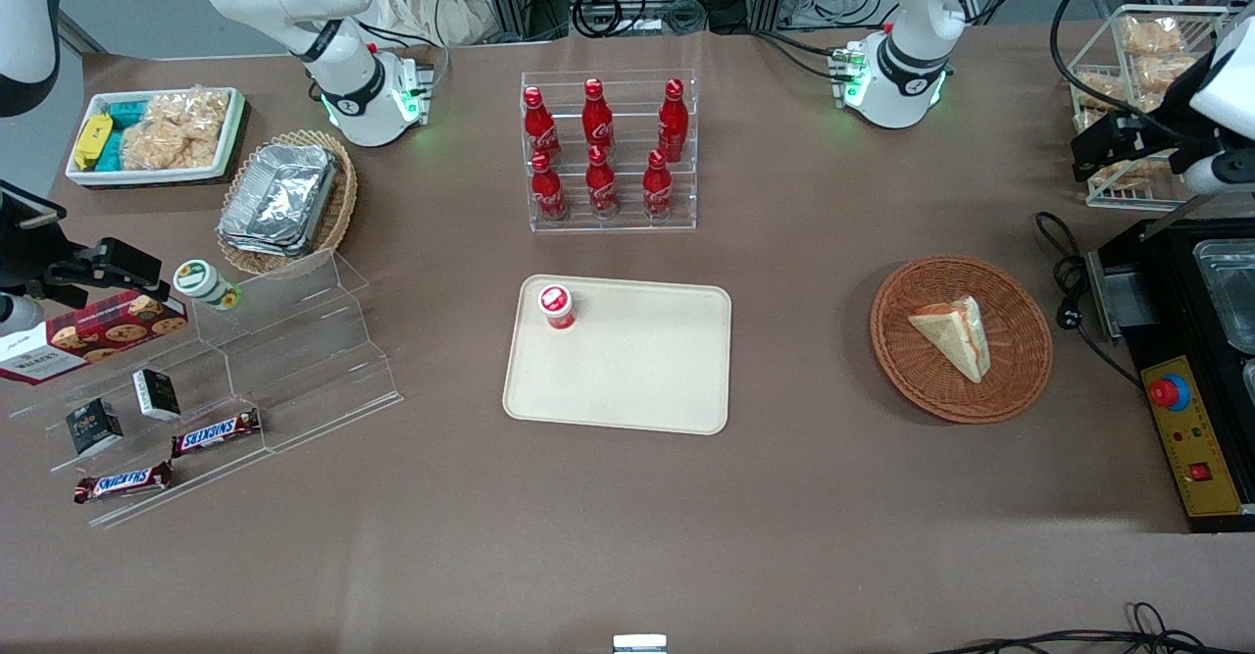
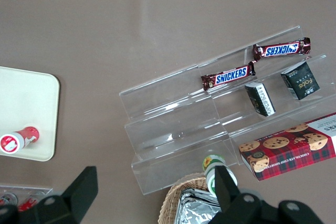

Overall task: Place sandwich from basket to tray
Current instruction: 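Move the left gripper down toward the sandwich in the wicker basket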

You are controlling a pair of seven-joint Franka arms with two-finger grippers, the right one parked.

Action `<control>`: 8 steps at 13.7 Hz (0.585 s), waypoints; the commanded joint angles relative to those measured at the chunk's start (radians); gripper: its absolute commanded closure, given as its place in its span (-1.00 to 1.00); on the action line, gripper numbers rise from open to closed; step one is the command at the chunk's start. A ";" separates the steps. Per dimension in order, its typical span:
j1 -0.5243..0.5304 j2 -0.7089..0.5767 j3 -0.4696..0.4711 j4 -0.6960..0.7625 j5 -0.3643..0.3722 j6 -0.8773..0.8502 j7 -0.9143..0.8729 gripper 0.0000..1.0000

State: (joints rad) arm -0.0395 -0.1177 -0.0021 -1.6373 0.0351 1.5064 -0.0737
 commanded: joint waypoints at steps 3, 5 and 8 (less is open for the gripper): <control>0.001 0.029 0.025 0.039 -0.051 -0.023 0.011 -1.00; 0.004 0.067 0.027 0.018 -0.049 -0.022 -0.014 -1.00; 0.007 0.130 0.030 0.005 -0.049 0.014 -0.037 -1.00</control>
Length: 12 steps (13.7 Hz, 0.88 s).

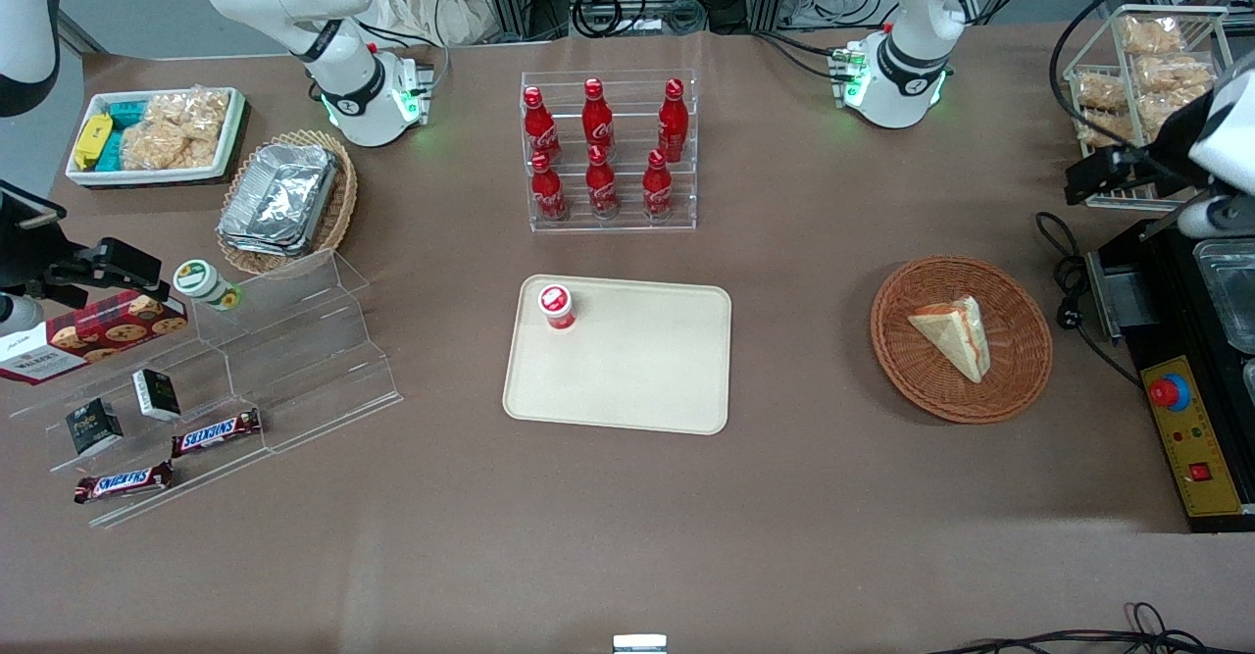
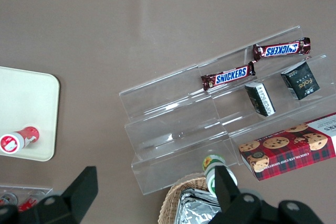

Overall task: Place sandwich from basket to tray
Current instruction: 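Move the left gripper down toward the sandwich in the wicker basket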

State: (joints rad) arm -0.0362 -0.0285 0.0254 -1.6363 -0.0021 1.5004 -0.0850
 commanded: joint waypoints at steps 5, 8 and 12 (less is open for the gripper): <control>0.002 0.079 0.001 -0.167 -0.009 0.263 -0.266 -1.00; 0.002 0.098 0.001 -0.328 -0.010 0.461 -0.379 -1.00; 0.004 0.196 0.002 -0.428 -0.010 0.630 -0.492 -1.00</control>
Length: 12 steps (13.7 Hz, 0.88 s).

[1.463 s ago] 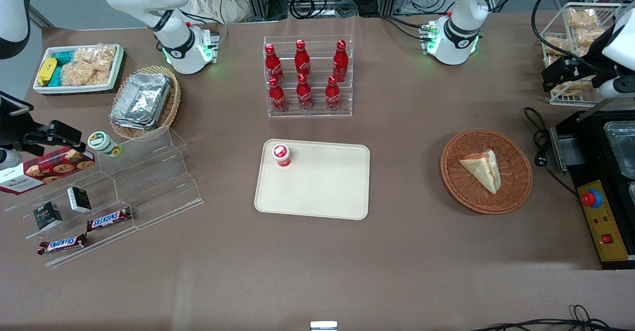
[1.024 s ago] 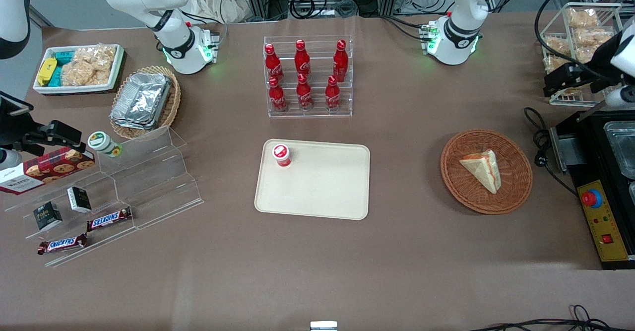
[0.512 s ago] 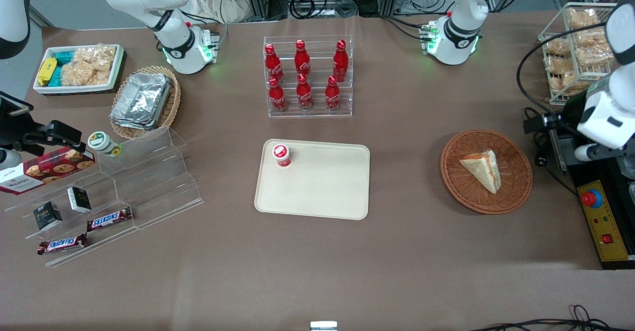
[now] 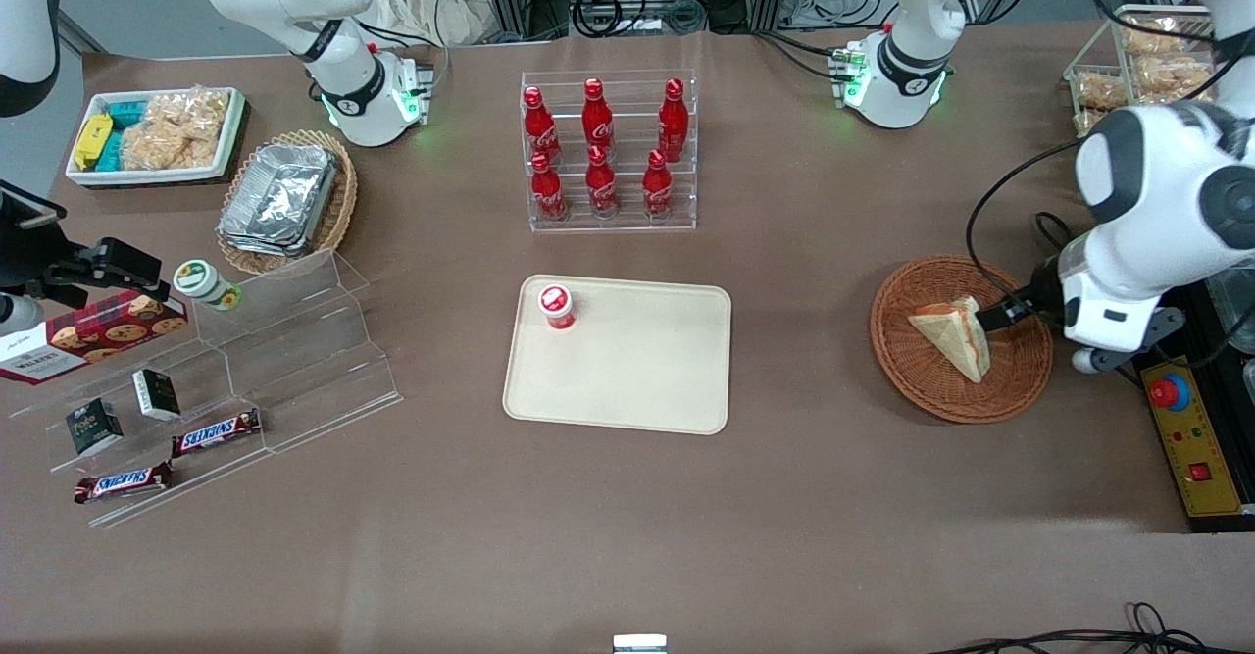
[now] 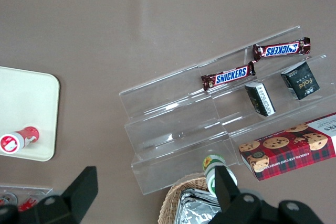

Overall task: Place sandwich from basket to tray
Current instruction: 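Close the left gripper on the wrapped sandwich in the basket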

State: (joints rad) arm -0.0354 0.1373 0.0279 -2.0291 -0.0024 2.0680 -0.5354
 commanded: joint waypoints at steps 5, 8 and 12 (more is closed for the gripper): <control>0.002 0.116 0.029 -0.141 -0.010 0.291 -0.090 -1.00; 0.002 0.154 0.029 -0.174 -0.010 0.380 -0.103 -1.00; 0.002 0.163 0.032 -0.180 -0.014 0.399 -0.133 -0.45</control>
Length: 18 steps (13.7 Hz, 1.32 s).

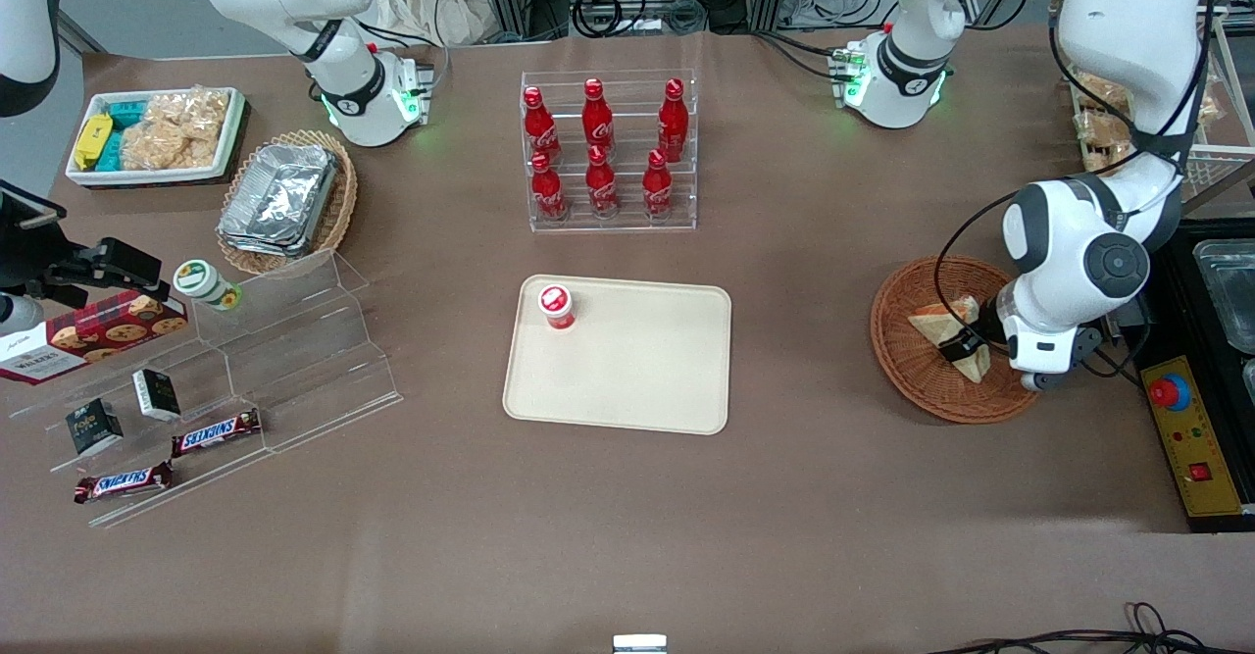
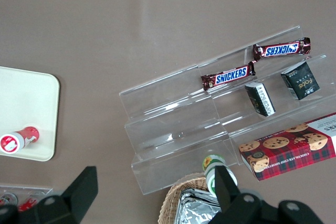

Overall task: Place sandwich from basket to tray
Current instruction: 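Close the left gripper on the wrapped sandwich in the basket, then lift the sandwich and carry it over the cream tray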

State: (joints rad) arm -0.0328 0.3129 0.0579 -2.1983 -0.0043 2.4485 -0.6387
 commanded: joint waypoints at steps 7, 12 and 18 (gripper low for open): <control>-0.016 -0.110 -0.007 0.026 -0.014 -0.044 -0.098 0.33; -0.029 -0.183 -0.150 0.415 -0.008 -0.564 -0.099 0.33; -0.039 -0.141 -0.438 0.623 0.059 -0.654 -0.088 0.33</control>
State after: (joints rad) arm -0.0699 0.1088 -0.2926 -1.6415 0.0070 1.8106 -0.7277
